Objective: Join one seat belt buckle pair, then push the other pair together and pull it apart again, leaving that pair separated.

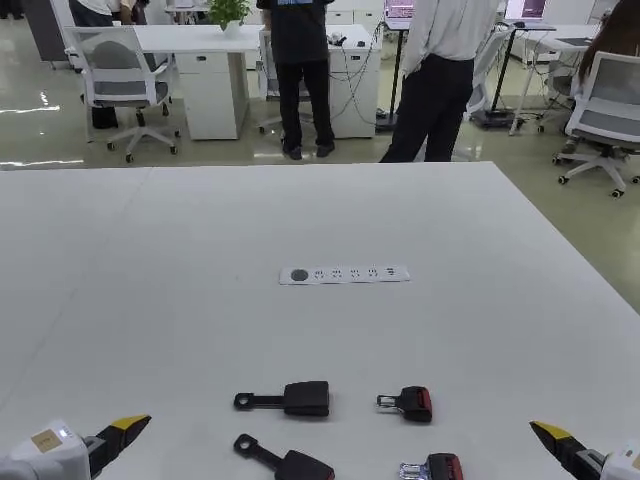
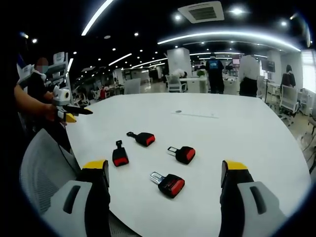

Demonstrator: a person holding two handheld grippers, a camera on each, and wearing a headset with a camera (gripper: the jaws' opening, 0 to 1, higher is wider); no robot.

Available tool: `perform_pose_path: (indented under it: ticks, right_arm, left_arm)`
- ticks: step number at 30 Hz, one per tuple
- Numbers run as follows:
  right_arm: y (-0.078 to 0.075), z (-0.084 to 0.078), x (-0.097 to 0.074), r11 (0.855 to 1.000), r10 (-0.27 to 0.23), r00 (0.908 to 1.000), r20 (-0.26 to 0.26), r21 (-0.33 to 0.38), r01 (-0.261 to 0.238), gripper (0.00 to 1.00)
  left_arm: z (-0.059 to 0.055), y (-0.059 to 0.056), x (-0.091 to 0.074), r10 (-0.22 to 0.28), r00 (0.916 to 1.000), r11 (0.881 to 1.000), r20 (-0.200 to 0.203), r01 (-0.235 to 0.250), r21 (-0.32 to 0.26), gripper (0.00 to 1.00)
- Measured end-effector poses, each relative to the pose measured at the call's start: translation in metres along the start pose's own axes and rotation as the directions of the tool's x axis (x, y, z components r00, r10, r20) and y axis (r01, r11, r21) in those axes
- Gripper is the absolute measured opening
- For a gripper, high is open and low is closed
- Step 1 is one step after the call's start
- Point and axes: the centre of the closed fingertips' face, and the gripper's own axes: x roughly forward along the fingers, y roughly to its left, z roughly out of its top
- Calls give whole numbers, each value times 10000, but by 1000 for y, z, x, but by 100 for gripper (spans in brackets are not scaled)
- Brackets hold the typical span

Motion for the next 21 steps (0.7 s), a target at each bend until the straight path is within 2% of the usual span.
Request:
perform_pose_path:
  ticks: [4,21]
  right_arm:
    - [2,0,-2,10000,-8,10000,-4,5,8,95]
    - [2,-1,-8,10000,-65,10000,-34,-10,65,95]
  left_arm:
    - [-1,-4,0,-27,10000,10000,-37,27,12,94]
    - [-7,-3,2,-73,10000,10000,-44,73,-30,94]
